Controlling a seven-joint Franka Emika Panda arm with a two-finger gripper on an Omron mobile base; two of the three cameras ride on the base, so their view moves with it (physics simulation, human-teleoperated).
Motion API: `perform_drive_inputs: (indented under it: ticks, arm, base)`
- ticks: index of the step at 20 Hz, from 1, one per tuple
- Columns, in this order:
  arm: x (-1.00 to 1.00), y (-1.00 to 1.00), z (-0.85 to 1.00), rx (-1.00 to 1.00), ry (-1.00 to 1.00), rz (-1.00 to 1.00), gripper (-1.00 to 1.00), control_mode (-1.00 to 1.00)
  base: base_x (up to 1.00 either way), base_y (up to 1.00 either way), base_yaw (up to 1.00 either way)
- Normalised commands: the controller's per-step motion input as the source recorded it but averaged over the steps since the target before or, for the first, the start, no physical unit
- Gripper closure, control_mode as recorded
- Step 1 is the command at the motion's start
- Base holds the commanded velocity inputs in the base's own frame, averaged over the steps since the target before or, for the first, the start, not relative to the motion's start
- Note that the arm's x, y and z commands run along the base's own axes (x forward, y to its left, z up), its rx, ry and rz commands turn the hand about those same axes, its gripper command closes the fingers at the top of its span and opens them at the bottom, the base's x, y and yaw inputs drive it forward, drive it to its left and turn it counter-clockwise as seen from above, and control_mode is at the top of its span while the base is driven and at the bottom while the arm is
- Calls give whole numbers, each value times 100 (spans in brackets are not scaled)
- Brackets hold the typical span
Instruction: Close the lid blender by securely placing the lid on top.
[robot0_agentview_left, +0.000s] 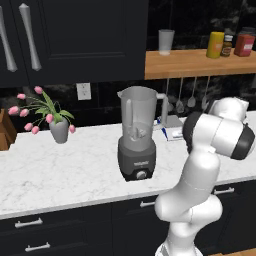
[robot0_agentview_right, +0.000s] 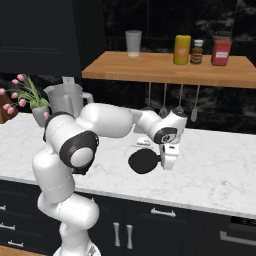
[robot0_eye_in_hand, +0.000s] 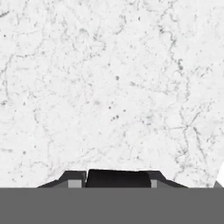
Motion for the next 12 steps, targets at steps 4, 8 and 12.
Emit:
perform_drive_inputs:
  ticks: [4, 8, 12]
  arm:
    - [-21, 0, 58, 22, -2, -3, 100, -100]
    - [-20, 2, 65, 23, -4, -4, 100, -100]
    - [-23, 13, 73, 19, -2, -3, 100, -100]
  base:
    - [0, 0, 0]
    - [0, 0, 0]
    - [0, 0, 0]
